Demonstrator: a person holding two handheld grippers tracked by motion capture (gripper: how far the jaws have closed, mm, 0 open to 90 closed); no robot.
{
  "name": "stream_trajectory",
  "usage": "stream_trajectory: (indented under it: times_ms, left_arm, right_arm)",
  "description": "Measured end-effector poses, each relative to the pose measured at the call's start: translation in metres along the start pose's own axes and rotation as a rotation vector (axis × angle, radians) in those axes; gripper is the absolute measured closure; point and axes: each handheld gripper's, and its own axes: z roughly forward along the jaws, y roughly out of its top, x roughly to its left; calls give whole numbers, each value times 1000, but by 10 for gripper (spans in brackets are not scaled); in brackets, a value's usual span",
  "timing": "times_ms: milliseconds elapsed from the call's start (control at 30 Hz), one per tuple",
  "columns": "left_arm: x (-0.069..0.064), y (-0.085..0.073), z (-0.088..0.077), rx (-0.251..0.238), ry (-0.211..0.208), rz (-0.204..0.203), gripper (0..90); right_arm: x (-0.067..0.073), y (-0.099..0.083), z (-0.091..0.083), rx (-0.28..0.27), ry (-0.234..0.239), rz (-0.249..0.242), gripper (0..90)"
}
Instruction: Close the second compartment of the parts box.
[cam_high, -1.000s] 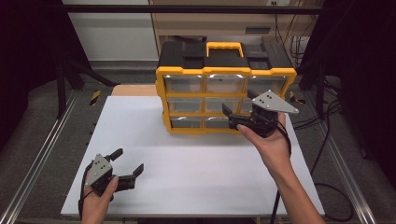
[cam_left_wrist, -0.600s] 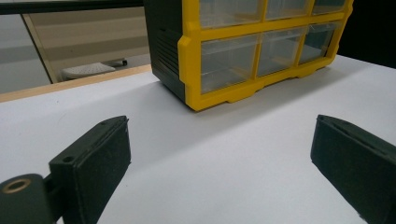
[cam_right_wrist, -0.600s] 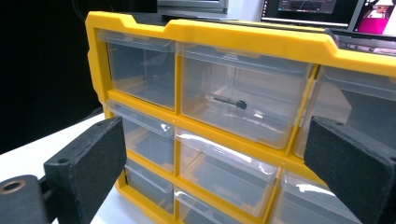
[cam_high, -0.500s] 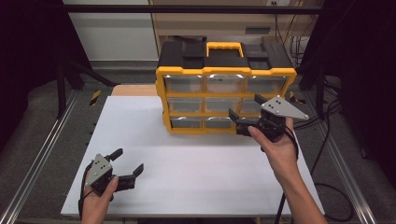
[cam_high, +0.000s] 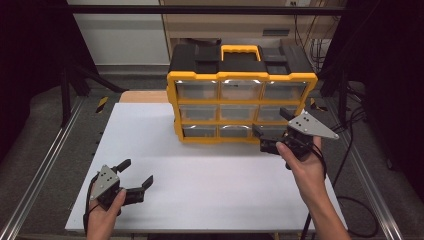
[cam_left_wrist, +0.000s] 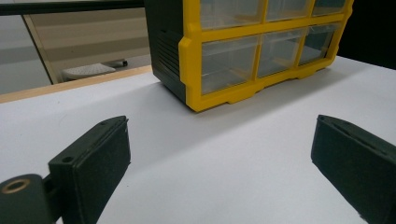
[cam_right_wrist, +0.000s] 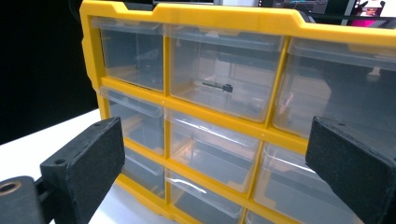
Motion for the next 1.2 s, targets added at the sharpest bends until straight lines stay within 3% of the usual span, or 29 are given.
stream_trajectory:
  times_ms: [1200]
  left_arm:
    - [0,0,0,0,-7,-2,46]
  right_arm:
    - [-20,-12,-27,-30,-22,3,52]
